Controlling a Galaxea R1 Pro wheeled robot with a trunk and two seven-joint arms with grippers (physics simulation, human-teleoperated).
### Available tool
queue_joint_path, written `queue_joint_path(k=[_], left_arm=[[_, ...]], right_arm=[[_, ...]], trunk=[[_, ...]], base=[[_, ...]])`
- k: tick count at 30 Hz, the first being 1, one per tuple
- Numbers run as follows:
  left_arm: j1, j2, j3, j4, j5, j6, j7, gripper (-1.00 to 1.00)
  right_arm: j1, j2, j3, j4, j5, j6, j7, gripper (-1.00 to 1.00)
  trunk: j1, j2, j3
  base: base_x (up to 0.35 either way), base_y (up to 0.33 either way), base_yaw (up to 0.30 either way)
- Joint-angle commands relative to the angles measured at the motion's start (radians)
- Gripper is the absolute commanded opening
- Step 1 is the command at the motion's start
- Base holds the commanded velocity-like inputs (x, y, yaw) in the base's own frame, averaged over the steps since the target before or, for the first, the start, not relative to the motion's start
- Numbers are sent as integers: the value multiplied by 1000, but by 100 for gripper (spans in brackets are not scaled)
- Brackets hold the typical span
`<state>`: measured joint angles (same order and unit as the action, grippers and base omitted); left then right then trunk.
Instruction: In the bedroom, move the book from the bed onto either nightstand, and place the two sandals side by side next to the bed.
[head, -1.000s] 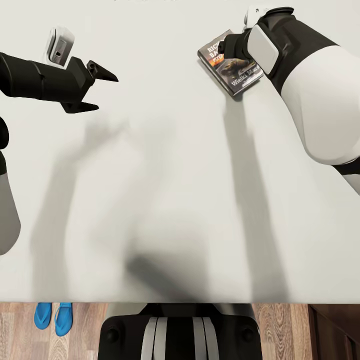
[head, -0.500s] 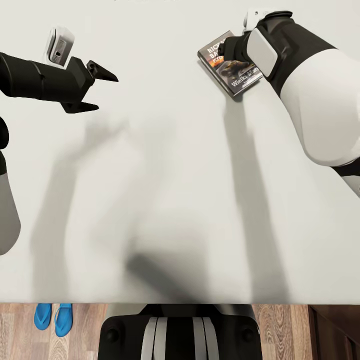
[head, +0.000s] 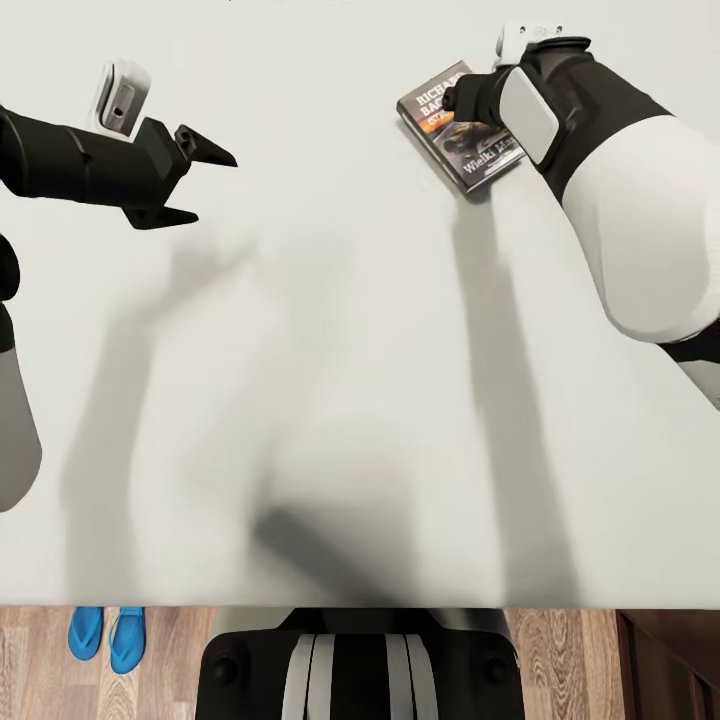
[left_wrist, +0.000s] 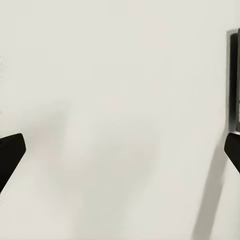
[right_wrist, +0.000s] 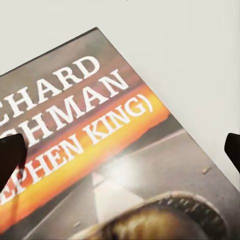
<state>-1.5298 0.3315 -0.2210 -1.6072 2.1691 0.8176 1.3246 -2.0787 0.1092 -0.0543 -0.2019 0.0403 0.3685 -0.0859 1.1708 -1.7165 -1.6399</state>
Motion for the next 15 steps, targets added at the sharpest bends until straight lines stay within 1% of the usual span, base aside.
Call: queue_joint_path(k=[1, 10, 12, 15], left_arm=[[-1, 1, 0, 0, 6, 8, 8, 100], [4, 1, -1, 0, 6, 8, 9, 100], [4, 1, -1, 0, 6, 8, 9, 100], [4, 1, 0, 0, 6, 8, 9, 100]], right_arm=[[1, 1, -2, 44, 10, 6, -3, 100], [3, 0, -2, 44, 10, -1, -3, 100], [3, 0, -2, 43, 10, -1, -3, 100], [3, 0, -2, 43, 10, -1, -3, 100]], trunk=[[0, 0, -1], [0, 0, -1], [0, 0, -1], [0, 0, -1]], base=[[0, 0, 0], [-6, 0, 0], [-78, 0, 0], [-168, 0, 0]])
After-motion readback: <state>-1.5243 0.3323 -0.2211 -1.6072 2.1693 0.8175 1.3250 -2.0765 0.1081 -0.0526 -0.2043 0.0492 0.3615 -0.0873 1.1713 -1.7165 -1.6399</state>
